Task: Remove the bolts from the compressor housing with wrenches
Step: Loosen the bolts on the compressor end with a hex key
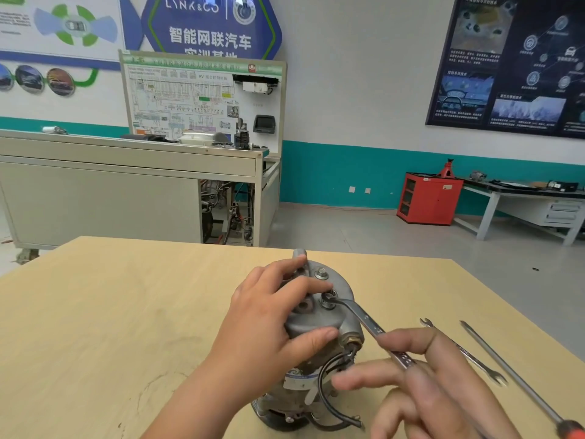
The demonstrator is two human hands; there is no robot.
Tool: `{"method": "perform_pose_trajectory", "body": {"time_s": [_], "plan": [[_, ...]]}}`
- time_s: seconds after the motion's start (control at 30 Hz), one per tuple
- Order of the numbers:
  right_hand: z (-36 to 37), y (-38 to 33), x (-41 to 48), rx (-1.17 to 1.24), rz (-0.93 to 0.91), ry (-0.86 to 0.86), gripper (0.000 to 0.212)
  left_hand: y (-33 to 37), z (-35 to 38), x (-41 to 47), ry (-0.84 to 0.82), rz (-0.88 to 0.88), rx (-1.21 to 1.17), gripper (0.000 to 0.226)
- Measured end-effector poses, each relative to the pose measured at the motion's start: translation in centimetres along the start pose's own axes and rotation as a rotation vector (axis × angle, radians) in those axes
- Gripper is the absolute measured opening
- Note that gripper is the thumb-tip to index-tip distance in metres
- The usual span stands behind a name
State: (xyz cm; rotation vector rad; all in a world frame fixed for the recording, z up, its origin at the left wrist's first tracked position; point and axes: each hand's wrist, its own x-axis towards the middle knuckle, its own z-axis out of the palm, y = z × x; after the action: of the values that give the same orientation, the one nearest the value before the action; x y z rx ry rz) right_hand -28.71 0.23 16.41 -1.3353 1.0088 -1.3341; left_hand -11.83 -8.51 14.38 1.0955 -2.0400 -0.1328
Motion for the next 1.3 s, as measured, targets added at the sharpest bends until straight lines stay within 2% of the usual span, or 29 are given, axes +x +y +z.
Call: {"method": "perform_pose_trajectory", "body": {"time_s": [0.13,0.2,0.27,0.33,0.4,0.47,0.57,0.67,0.73,0.83,0.97,1.13,1.17,1.23,1.3], "plan": [[-0.3,-0.2,0.5,-0.052,-0.026,-0.018,0.112,0.1,-0.1,0.1,-0.003,-0.002,0.005,0.039],[-0.1,-0.5,0.5,-0.150,-0.057,-0.024,0.104,0.1,0.0,0.1,0.003,-0.002,0.014,0.042],[-0.2,-0.6,0.7,-0.110,-0.088,-0.025,0.094,0.0,0.0,0.1,0.009,-0.003,0.018,0.046],[-0.8,0.2,1.4,-0.009,-0.168,0.057,0.070,0.0,0.0,0.1,0.002,-0.002,0.022,0.044],[-1.3,1.1,3.2,0.117,-0.254,0.216,0.029,-0.1,0.0,0.1,-0.013,-0.001,0.026,0.041],[-2.0,2.4,6.2,0.241,-0.258,0.331,0.011,-0.1,-0.1,0.1,-0.025,-0.002,0.028,0.036],[-3.0,3.0,12.3,0.222,-0.107,0.283,0.019,-0.1,-0.1,0.1,-0.022,0.000,0.022,0.036],[-2.5,1.7,17.4,-0.088,0.072,0.041,0.023,0.0,-0.1,0.1,-0.012,-0.001,0.028,0.043],[-1.8,0.7,19.0,-0.180,0.153,-0.144,0.025,-0.1,-0.1,0.1,-0.010,-0.001,0.036,0.052],[-1.3,0.0,19.5,0.121,0.244,-0.327,0.019,0.1,-0.1,0.1,-0.018,0.002,0.040,0.053],[-2.3,1.9,17.7,0.668,0.255,-0.271,0.018,-0.1,-0.1,0.1,-0.015,0.012,0.057,0.065],[-4.2,2.0,14.1,1.036,0.253,-0.110,0.022,-0.1,-0.1,0.1,-0.019,0.006,0.063,0.069],[-4.7,1.7,13.3,1.061,0.202,-0.060,0.020,-0.1,-0.1,0.1,-0.017,0.009,0.064,0.069],[-5.0,1.0,10.9,0.946,0.080,0.032,0.023,-0.1,-0.2,0.1,-0.024,0.015,0.077,0.069],[-5.4,1.1,8.6,0.837,-0.010,-0.052,0.041,-0.1,-0.3,0.1,-0.042,0.012,0.099,0.068]]}}
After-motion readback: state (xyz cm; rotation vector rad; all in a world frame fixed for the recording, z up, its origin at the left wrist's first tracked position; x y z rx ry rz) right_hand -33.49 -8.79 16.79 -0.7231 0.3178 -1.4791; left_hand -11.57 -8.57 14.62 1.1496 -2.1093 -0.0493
